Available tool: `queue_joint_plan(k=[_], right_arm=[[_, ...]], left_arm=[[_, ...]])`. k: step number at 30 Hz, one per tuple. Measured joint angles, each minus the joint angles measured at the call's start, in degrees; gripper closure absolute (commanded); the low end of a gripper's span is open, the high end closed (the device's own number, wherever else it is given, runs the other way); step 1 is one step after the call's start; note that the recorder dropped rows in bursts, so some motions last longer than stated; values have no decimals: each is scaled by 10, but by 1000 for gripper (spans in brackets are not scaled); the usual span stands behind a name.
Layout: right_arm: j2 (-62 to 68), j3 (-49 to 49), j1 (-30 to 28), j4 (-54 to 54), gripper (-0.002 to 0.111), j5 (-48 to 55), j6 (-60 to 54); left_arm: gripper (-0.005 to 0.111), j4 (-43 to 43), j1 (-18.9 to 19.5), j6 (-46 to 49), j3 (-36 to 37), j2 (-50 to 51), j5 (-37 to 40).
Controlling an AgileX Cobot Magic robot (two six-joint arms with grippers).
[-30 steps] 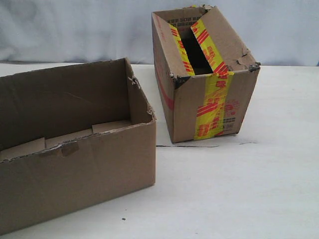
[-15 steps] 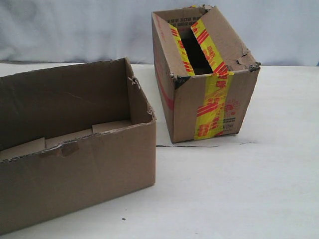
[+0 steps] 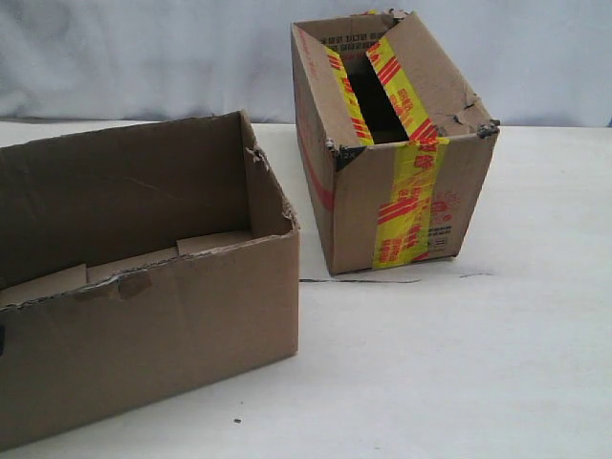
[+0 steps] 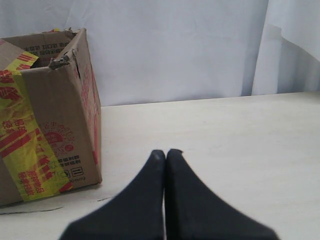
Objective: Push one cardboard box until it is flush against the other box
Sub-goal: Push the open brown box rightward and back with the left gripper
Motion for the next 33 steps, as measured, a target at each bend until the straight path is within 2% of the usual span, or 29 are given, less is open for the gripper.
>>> queue_joint_plan(k=[5, 12, 33], right_arm=[[0, 0, 0, 0, 109, 0, 0], [0, 0, 0, 0, 109, 0, 0], [0, 0, 0, 0, 109, 0, 0]], left_arm=[[107, 40, 0, -49, 0, 36, -6], [107, 108, 0, -88, 0, 114, -75], [107, 137, 0, -87, 0, 343, -454]])
